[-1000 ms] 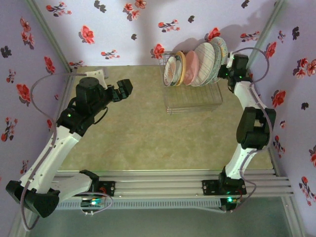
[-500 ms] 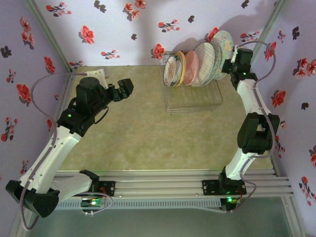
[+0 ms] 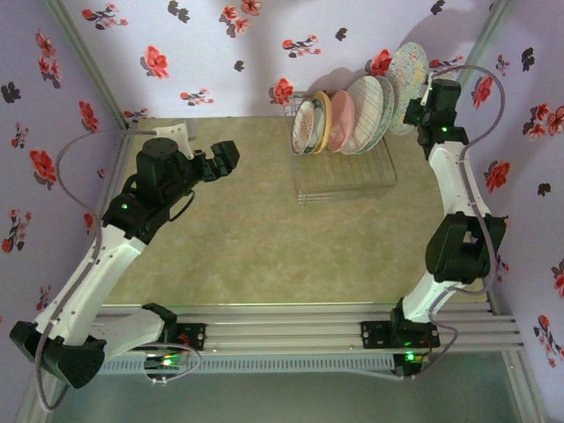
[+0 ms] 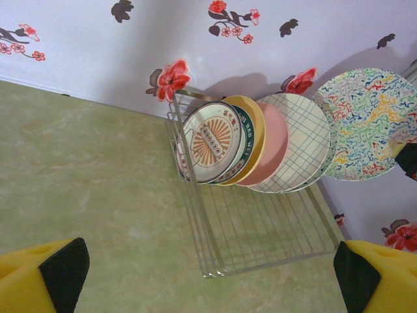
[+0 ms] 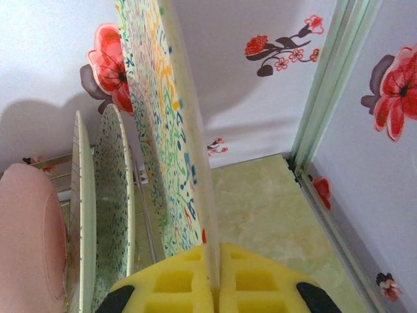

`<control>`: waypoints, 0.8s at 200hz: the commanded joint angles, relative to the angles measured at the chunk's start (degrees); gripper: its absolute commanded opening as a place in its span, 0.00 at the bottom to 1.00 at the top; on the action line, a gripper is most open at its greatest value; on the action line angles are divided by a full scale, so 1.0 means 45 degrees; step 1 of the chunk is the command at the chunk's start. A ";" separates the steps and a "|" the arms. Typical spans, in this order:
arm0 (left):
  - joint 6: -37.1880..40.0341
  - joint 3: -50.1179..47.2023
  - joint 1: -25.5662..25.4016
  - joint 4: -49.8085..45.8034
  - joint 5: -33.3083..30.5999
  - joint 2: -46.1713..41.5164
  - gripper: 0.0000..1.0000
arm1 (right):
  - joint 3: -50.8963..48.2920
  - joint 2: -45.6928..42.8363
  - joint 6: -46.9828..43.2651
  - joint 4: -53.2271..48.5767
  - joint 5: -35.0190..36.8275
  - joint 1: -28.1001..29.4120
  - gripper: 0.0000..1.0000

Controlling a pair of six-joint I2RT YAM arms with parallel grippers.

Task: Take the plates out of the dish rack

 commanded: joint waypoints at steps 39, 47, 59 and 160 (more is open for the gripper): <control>-0.0234 0.0374 -0.0164 0.0888 0.0501 0.0265 1.00 | 0.0409 -0.1673 0.0186 0.0265 0.0910 -0.0081 0.00; -0.0310 0.0391 -0.0173 0.0990 0.0558 0.0324 1.00 | 0.0404 -0.1823 0.0209 0.0150 0.1032 -0.0081 0.00; -0.0463 0.0398 -0.0194 0.1156 0.0637 0.0456 1.00 | 0.0421 -0.2037 0.0347 -0.0040 0.1225 -0.0081 0.00; -0.4417 0.2327 -0.0827 0.3291 0.3800 0.4240 0.98 | 0.0215 -0.5041 0.3601 -0.3134 0.2348 0.0037 0.00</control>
